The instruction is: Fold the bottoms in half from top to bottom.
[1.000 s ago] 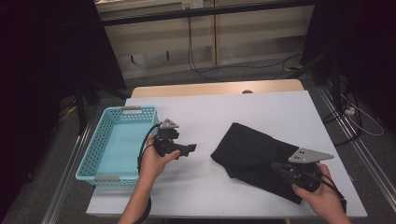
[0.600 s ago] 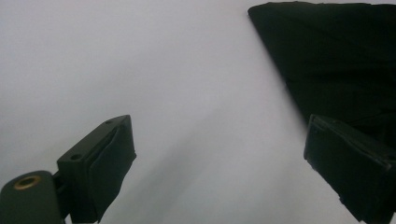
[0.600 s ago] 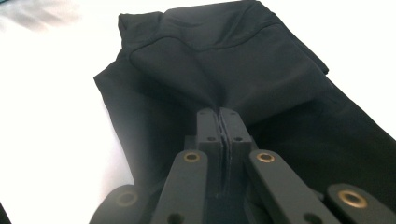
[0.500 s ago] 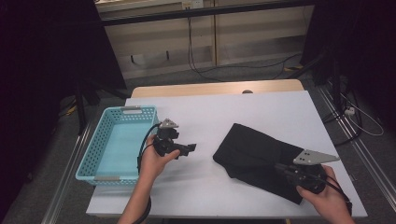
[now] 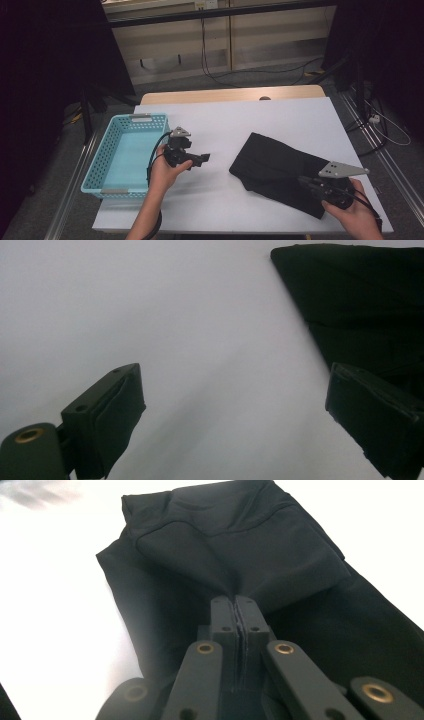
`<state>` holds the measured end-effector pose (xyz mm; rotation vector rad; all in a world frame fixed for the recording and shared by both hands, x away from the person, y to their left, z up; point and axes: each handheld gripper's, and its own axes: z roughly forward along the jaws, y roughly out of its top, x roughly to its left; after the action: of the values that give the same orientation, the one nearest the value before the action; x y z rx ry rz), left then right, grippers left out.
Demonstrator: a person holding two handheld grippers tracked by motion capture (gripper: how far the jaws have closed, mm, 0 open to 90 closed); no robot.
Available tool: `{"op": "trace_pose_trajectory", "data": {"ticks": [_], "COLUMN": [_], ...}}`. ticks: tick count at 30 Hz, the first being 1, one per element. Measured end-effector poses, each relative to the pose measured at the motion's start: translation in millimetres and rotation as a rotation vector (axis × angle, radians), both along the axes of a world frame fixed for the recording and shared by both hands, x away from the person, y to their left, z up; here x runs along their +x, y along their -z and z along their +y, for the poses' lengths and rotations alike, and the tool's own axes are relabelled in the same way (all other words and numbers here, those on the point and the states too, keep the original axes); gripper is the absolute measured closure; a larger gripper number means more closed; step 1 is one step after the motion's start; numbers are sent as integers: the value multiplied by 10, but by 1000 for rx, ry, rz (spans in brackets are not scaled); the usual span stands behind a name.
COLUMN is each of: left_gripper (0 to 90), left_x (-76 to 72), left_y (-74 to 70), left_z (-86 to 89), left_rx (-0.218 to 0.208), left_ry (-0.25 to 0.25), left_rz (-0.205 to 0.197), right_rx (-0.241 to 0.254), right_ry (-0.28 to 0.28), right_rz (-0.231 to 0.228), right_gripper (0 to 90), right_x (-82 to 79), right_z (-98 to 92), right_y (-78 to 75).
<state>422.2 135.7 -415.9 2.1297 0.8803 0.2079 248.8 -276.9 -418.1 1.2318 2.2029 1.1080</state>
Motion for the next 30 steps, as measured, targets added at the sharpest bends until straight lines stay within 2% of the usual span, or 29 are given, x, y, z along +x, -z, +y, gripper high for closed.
{"op": "trace_pose_trajectory", "data": {"ticks": [9, 13, 30], "left_gripper": [87, 87, 86], "left_x": [-2, 4, 2], "left_y": [4, -1, -3], "left_z": [-13, -10, -5], "left_rx": [-7, 2, -1], "left_ry": [-6, 4, 1], "left_rz": [4, -3, -1], "right_rx": [-2, 1, 5], "right_ry": [10, 18, 17], "right_rz": [1, -5, -2], "right_gripper": [880, 880, 880], "right_x": [-57, -75, -114], "right_z": [-64, -94, -106], "right_y": [2, -13, 1]}}
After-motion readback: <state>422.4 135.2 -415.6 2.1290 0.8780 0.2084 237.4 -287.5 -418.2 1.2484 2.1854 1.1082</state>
